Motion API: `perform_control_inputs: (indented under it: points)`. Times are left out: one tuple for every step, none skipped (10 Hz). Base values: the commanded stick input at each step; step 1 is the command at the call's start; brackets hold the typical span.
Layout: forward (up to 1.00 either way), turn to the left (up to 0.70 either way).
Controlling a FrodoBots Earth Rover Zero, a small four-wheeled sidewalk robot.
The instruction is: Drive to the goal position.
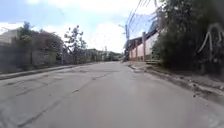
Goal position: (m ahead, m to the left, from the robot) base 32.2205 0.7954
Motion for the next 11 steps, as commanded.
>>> perform_control_inputs:
  points:
    - [0.85,0.00]
    - [0.85,0.00]
    - [0.85,0.00]
    - [0.85,-0.34]
    - [0.85,-0.27]
    - [0.85,-0.11]
    - [0.85,0.00]
    - [0.85,0.00]
    - [0.85,0.00]
    - [0.85,0.00]
    - [0.85,0.00]
